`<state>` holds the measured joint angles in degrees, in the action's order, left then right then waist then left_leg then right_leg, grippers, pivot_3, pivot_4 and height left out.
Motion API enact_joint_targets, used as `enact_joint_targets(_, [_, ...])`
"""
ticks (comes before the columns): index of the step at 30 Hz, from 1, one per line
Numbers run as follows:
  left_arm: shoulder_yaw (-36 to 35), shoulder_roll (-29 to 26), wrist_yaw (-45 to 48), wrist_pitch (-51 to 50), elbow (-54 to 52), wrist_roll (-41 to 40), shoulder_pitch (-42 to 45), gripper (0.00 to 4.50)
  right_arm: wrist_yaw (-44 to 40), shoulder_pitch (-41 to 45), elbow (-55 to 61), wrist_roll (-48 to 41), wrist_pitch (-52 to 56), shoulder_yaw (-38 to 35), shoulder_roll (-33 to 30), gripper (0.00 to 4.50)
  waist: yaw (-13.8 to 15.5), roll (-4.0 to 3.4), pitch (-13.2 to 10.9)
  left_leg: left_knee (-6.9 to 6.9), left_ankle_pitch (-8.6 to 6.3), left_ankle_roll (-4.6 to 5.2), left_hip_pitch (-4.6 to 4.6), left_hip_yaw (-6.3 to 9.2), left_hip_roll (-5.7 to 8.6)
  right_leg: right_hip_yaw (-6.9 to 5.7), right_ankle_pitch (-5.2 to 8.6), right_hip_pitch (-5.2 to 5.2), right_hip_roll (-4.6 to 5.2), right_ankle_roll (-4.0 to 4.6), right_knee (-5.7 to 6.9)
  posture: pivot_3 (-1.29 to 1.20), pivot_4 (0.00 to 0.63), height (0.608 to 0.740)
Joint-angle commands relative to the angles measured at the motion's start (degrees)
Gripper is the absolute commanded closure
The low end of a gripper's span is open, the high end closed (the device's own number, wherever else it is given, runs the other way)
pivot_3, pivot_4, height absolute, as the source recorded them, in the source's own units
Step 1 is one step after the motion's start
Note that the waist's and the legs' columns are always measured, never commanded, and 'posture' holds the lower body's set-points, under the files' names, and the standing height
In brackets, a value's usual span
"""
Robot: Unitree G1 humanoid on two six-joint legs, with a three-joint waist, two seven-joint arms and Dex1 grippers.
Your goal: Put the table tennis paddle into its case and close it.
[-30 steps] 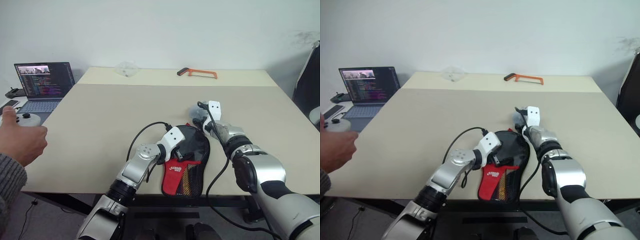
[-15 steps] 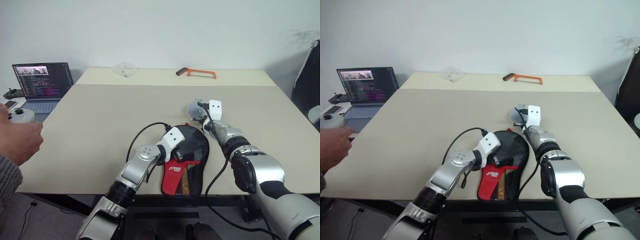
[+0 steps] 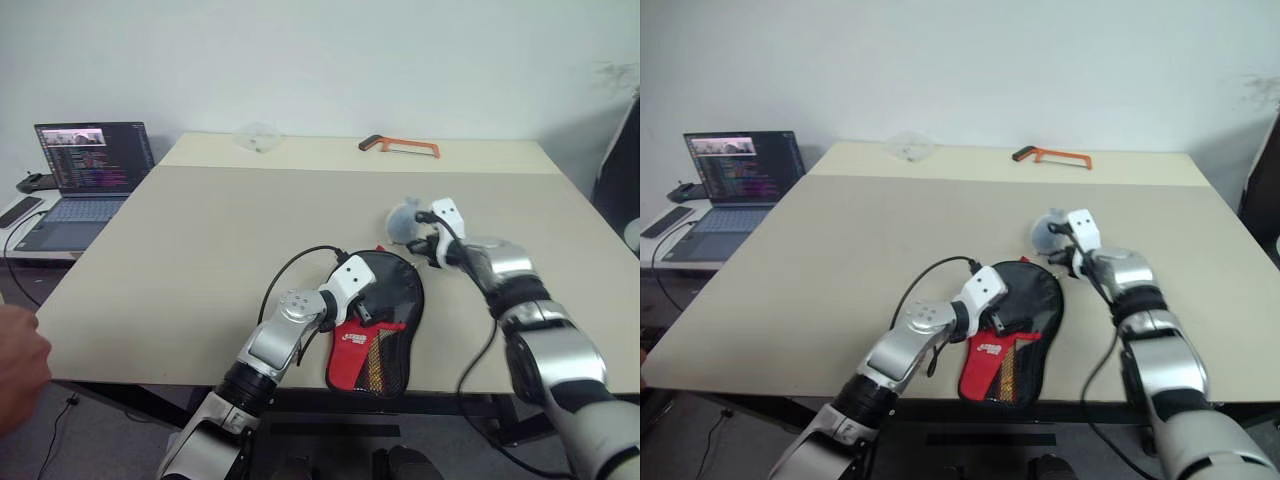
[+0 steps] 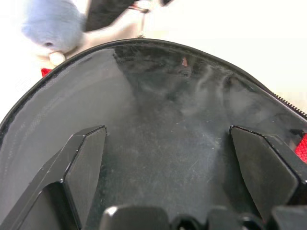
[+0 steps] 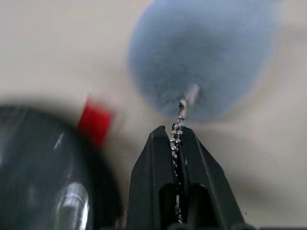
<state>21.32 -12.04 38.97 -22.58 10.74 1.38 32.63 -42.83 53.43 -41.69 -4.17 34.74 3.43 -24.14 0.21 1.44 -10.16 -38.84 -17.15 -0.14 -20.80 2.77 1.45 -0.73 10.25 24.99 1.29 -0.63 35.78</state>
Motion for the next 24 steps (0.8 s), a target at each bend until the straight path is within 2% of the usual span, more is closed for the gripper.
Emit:
enact_joint_targets(1, [2.59, -0.76, 0.83, -0.57, 4.17, 2.32, -1.22, 0.00, -4.40, -3.01, 14.15, -0.70, 6.26, 1.30, -5.27, 4.48, -0.06, -0.05, 0.01, 0.00, 0.00, 0.00, 0.00, -0.01, 0.00, 0.00, 0.00, 0.00, 0.00, 0.00, 0.00, 0.00, 0.150, 0.740])
enact_joint_targets(7, [4.14, -0.14, 1.37, -0.46, 6.68, 2.92, 0.07, 0.00, -10.08, -12.41, 30.04, 0.55, 8.47, 5.72, -15.78, 4.48, -0.03, -0.08, 0.02, -0.01, 0.00, 0.00, 0.03, 0.01, 0.00, -0.06, 0.06, -0.01, -0.02, -0.07, 0.01, 0.00, 0.150, 0.740])
enact_joint_targets(11, [4.69, -0.18, 1.58, -0.54, 8.05, 3.32, 0.95, 0.00, -10.03, -14.53, 32.68, -0.13, 8.58, 5.86, -17.85, 4.48, -0.16, -0.08, 0.02, -0.01, 0.00, 0.00, 0.05, -0.08, 0.00, 0.01, 0.09, -0.05, -0.04, -0.13, 0.01, 0.00, 0.150, 0.740])
enact_joint_targets(17, [5.22, -0.02, 1.79, -0.51, 8.71, 3.17, 1.47, 0.00, -3.24, -12.97, 28.27, 0.39, 6.33, 4.75, -13.03, 4.48, -0.28, -0.05, 0.03, -0.02, 0.00, -0.01, 0.08, -0.10, 0.00, 0.03, 0.09, -0.08, -0.05, -0.14, 0.01, 0.00, 0.150, 0.740])
enact_joint_targets(24, [4.62, -1.04, 1.94, -1.01, 7.90, 2.88, 1.44, 0.00, 7.39, -7.33, 18.51, 2.44, -1.75, 5.05, -0.93, 4.48, -1.05, -0.05, 0.02, 0.03, 0.00, -0.01, 0.77, -0.19, -0.12, 0.04, 0.11, -0.70, -0.13, -0.12, 0.02, 0.00, 0.150, 0.740])
